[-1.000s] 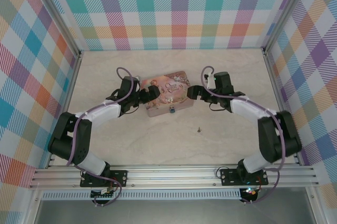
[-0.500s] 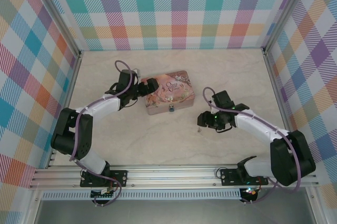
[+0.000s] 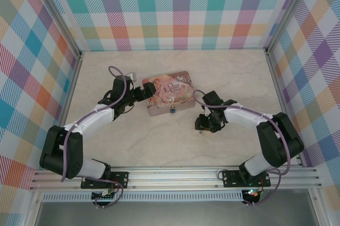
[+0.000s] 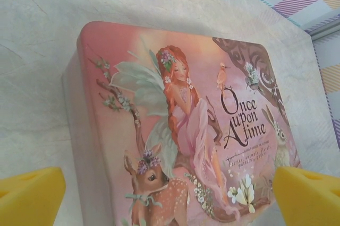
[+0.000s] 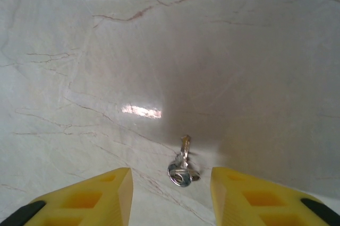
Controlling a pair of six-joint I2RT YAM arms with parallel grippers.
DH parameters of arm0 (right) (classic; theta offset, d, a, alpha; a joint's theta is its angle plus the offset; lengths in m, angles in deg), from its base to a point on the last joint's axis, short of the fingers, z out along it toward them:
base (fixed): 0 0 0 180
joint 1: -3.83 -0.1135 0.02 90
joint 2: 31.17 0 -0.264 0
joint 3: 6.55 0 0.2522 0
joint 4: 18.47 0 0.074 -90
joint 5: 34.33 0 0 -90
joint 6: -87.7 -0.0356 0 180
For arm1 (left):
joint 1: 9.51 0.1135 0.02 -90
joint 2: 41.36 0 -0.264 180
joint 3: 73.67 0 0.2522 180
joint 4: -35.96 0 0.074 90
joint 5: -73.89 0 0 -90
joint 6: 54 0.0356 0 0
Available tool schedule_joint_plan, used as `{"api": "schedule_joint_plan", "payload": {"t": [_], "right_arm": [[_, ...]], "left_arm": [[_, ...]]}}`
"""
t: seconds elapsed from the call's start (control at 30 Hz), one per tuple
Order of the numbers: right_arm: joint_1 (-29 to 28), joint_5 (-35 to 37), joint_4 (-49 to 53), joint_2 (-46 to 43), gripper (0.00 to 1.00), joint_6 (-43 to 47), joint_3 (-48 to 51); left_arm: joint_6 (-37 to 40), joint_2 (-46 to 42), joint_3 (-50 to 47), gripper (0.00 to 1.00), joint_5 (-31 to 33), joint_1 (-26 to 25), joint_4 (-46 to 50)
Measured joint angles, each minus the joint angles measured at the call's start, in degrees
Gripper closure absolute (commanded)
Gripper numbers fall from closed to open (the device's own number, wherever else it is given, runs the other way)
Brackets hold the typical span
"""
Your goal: Unlock the padlock with the key
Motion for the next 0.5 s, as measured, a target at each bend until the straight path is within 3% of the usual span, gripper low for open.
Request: {"api": "schedule_joint_plan", "payload": {"t": [0.5], "right_arm": [[-2.1,1.99,1.95,2.89,0.74,0.04,-1.22]], "left_arm": [[0.0,-1.16,-0.66,0.0,0.68,0.0,1.25]]}}
